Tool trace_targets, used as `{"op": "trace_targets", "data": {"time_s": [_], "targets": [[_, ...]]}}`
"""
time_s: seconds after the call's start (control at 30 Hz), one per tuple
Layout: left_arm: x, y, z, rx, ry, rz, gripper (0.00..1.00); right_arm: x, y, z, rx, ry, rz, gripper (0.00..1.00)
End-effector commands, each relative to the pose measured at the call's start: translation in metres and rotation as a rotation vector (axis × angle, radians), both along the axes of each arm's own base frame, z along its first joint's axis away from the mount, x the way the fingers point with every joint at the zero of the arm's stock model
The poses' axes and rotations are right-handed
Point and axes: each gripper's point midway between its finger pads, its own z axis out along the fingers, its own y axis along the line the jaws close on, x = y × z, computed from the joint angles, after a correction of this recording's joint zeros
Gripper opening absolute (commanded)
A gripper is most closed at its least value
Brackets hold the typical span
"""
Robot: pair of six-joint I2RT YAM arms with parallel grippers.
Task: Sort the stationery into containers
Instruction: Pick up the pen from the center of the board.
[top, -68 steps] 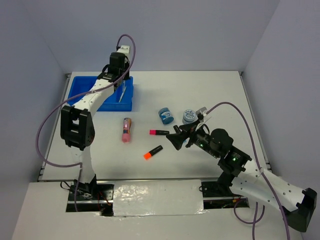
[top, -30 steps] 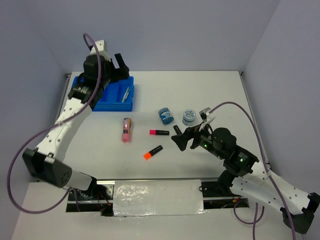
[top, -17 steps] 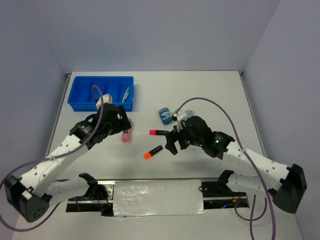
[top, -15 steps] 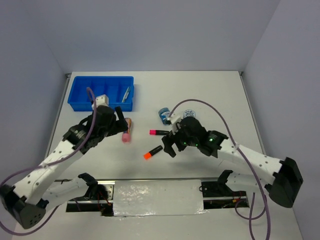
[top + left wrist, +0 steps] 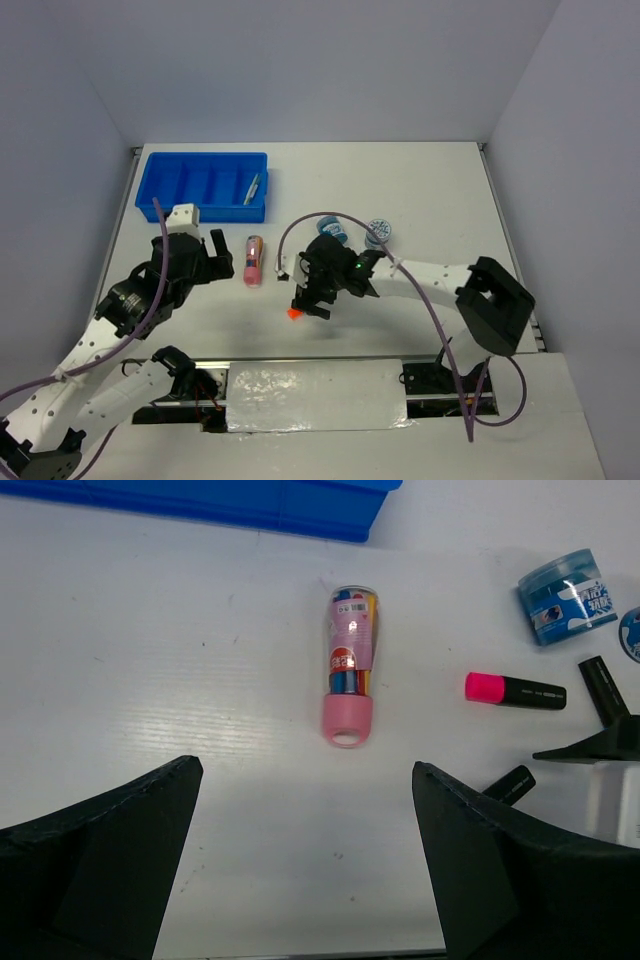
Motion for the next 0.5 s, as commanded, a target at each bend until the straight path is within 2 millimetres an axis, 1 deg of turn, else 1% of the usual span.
{"op": "trace_targets", "data": {"time_s": [0.0, 0.07, 0.1, 0.13, 0.2, 0.27, 0.3, 0.37, 0.4, 0.43, 0.47], "targets": [[0.009, 0.0, 0.008, 0.005, -0.036, -0.025, 0.99, 0.01, 0.027, -0.002, -0.005, -0.044, 0.13, 0.94], [0.009, 0.001, 0.008, 0.003, -0.035, -0.022, 0.99, 0.012, 0.024, -0.017, -0.062, -0.018, 0.135, 0.93], [0.009, 0.003, 0.008, 0.006, -0.036, -0.018, 0.99, 0.014, 0.026, -0.028, -0.096, -0.001, 0.144, 0.91], [0.008, 0.003, 0.008, 0.006, -0.038, -0.016, 0.99, 0.015, 0.023, -0.035, -0.123, 0.01, 0.138, 0.89], [0.007, 0.002, 0.01, -0.003, -0.049, -0.027, 0.99, 0.012, 0.019, -0.045, -0.163, 0.042, 0.136, 0.88], [0.006, 0.001, 0.011, -0.009, -0.059, -0.033, 0.99, 0.008, 0.017, -0.047, -0.156, 0.053, 0.132, 0.87], [0.006, 0.0, 0.012, -0.012, -0.059, -0.036, 0.99, 0.007, 0.018, -0.043, -0.137, 0.049, 0.134, 0.87], [0.007, -0.001, 0.01, -0.009, -0.054, -0.043, 0.99, 0.01, 0.018, -0.04, -0.127, 0.038, 0.112, 0.85], [0.007, 0.0, 0.01, -0.009, -0.051, -0.041, 0.99, 0.011, 0.018, -0.041, -0.135, 0.04, 0.106, 0.82], [0.007, -0.001, 0.01, -0.01, -0.049, -0.043, 0.99, 0.012, 0.016, -0.049, -0.163, 0.052, 0.097, 0.71], [0.007, -0.001, 0.009, -0.007, -0.046, -0.042, 0.99, 0.016, 0.018, -0.048, -0.18, 0.051, 0.077, 0.62]]}}
